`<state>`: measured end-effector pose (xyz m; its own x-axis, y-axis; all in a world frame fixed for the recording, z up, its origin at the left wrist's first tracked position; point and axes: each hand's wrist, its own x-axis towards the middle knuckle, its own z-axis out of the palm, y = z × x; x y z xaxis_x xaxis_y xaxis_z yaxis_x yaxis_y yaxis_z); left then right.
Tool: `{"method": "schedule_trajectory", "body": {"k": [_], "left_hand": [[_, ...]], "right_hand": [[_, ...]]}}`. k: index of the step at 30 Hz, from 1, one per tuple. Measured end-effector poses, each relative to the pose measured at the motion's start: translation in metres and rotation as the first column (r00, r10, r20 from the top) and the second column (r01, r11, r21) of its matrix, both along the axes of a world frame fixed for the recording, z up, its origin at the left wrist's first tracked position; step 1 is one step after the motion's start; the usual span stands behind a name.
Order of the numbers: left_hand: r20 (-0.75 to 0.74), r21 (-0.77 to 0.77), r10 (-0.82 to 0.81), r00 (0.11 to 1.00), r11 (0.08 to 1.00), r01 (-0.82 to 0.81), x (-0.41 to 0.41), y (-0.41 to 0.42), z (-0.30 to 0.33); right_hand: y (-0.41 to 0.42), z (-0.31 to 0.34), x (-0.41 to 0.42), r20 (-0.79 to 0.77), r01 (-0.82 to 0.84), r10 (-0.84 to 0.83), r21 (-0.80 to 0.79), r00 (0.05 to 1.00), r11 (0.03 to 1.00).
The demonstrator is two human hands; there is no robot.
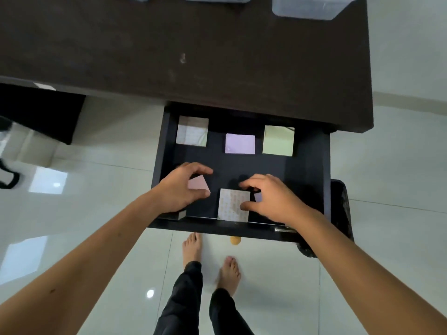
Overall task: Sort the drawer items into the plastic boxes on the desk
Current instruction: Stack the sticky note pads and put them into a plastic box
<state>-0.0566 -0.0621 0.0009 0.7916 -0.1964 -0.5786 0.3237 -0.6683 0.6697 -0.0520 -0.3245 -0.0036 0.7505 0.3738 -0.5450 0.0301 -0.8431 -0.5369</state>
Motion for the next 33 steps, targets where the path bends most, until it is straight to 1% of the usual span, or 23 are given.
{"method": "schedule_trajectory", "body": {"k": [3,7,10,12,16,22,25,30,33], "left_hand": [[0.048,0.052,-0.022,0.999,0.998,0.020,0.000,-0.003,-0.003],[0.067,0.069,0.043,0.997,0.996,-0.047,-0.001,-0.007,-0.008],[0.069,0.115,0.021,0.997,0.993,-0.029,-0.002,-0.010,-0.010],[0.070,0.132,-0.005,0.998,0.991,-0.004,-0.002,-0.009,-0.013],[0.048,0.129,-0.023,0.999,0.992,0.017,-0.001,-0.007,-0.019],[0.000,0.097,-0.027,1.000,0.995,0.027,0.000,-0.007,-0.024],[0.014,0.065,-0.011,1.000,0.998,0.010,0.005,-0.006,-0.021],[0.111,0.037,0.013,0.994,0.999,-0.017,0.018,-0.007,-0.020],[0.085,-0.015,0.036,0.996,0.999,-0.035,0.022,-0.010,-0.022]], "right_hand": [[0.002,-0.006,0.001,0.005,0.006,-0.006,-0.019,1.000,1.000],[0.003,-0.014,0.004,0.003,0.019,-0.019,-0.009,1.000,1.000],[0.002,-0.015,0.004,0.006,0.062,-0.063,0.039,0.998,0.997],[0.000,-0.016,0.004,-0.019,0.116,-0.115,0.097,0.993,0.988],[-0.004,-0.020,0.003,-0.091,0.186,-0.176,0.122,0.980,0.975],[-0.008,-0.024,0.008,-0.122,0.228,-0.208,0.182,0.971,0.957],[-0.011,-0.024,0.013,-0.150,0.303,-0.273,0.235,0.950,0.924],[-0.017,-0.024,0.018,-0.174,0.418,-0.381,0.330,0.908,0.846],[-0.019,-0.022,0.020,-0.189,0.467,-0.427,0.387,0.884,0.795]]}}
